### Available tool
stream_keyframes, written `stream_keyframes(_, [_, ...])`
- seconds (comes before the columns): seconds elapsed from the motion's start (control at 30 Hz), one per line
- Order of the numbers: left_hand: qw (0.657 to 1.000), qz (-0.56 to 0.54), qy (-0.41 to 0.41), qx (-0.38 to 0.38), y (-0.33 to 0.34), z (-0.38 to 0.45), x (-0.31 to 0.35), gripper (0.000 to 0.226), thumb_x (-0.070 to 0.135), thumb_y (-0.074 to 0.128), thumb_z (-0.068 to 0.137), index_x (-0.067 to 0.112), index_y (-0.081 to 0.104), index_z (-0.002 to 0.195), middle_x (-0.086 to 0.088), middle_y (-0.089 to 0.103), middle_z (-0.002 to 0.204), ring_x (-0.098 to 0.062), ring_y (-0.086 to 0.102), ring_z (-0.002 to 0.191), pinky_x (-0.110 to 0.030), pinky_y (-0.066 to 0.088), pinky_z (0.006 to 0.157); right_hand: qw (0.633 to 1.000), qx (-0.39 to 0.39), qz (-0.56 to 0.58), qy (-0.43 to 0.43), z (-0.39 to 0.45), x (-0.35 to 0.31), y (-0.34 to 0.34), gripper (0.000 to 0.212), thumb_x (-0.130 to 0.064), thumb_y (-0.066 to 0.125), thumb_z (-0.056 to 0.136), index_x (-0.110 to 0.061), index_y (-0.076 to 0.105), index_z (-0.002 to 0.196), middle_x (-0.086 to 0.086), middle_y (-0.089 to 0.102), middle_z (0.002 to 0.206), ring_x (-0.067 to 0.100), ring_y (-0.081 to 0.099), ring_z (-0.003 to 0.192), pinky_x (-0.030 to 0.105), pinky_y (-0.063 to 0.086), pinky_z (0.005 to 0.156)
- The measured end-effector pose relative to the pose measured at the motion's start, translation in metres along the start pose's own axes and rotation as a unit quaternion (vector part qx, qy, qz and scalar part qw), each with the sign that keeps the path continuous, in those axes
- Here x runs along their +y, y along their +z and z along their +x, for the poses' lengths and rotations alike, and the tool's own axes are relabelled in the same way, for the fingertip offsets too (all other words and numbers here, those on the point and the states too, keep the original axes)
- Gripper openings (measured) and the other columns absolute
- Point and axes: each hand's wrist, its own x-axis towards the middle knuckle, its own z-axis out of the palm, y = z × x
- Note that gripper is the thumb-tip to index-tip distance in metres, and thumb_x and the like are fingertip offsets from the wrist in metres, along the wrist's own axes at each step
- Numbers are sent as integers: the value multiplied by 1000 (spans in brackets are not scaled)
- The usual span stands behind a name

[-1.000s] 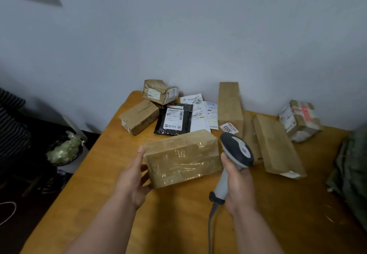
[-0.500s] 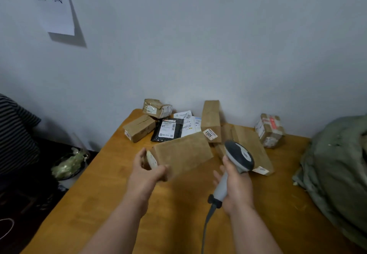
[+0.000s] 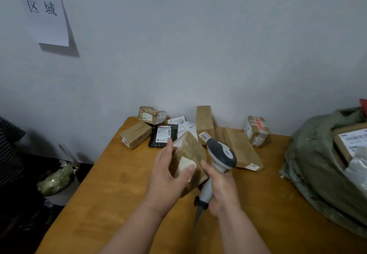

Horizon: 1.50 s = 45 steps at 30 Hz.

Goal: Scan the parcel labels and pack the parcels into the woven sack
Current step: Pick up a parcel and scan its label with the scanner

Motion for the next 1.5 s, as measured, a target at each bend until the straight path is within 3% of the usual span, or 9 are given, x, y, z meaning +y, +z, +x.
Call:
stream_keyframes(0.1, [969,-202,-109,88,-20,9,6,29,28,66,95,42,64,120,7,63,124,-6,62,111,-21,55,81,999,-6,36,1,-10,6,0,23,-5,76,81,-5,73,104,14,78,92,30,76,82,39,59,71])
stream_keyframes(0.2, [935,-287,-177,111,-37,13,9,48,8,68,91,28,58,133,4,61,116,-15,65,105,-25,55,75,997,-27,70,-21,-17,3,4,16,2,73,79,-6,76,93,15,78,89,28,76,76,36,58,64])
stream_keyframes(0.33, [875,-407,-260,-10,-56,6,14,65,15,76,72,7,57,135,-6,76,103,-20,70,92,-32,55,77,994,-33,88,-54,-29,2,13,25,10,68,81,-14,76,80,9,79,87,25,75,78,43,56,78])
stream_keyframes(0.43, [834,-431,-327,-106,-67,-5,15,57,32,79,66,21,70,121,-11,73,115,-31,61,115,-63,32,108,994,-35,86,-48,-37,8,18,22,9,68,81,-10,76,87,18,76,102,38,70,102,54,51,99])
stream_keyframes(0.53, [806,-448,-347,-170,-74,-9,10,45,37,77,69,22,74,112,-17,70,121,-40,63,116,-72,34,101,996,-38,74,-42,-41,13,20,19,5,71,81,-12,79,85,22,74,109,42,65,111,58,46,106])
stream_keyframes(0.67, [834,-428,-310,-160,-76,-8,11,57,29,86,66,22,69,120,-15,70,121,-34,69,108,-53,55,87,997,-46,18,-64,-43,10,20,10,-7,77,82,-12,79,90,16,77,98,33,73,94,44,57,85])
stream_keyframes(0.87, [928,-304,-196,-86,-67,-9,16,87,41,87,62,40,46,139,5,73,115,-17,71,104,-47,51,94,994,5,-61,-85,-44,-2,8,37,-33,85,74,-21,67,104,6,71,91,23,67,80,37,50,65])
stream_keyframes(1.13, [944,-276,-182,13,-27,-12,16,114,43,88,52,51,29,149,18,73,108,-8,73,93,-40,49,91,974,-80,-162,-136,-51,-38,-16,38,-26,86,75,-22,67,108,2,71,85,15,67,68,25,52,57])
stream_keyframes(1.5, [947,-272,-164,60,38,-23,42,115,38,89,54,53,26,150,10,66,128,-21,62,119,-51,43,109,944,-155,-247,-153,-52,-77,-81,19,-18,76,84,-30,68,96,-12,68,65,5,63,60,21,52,58])
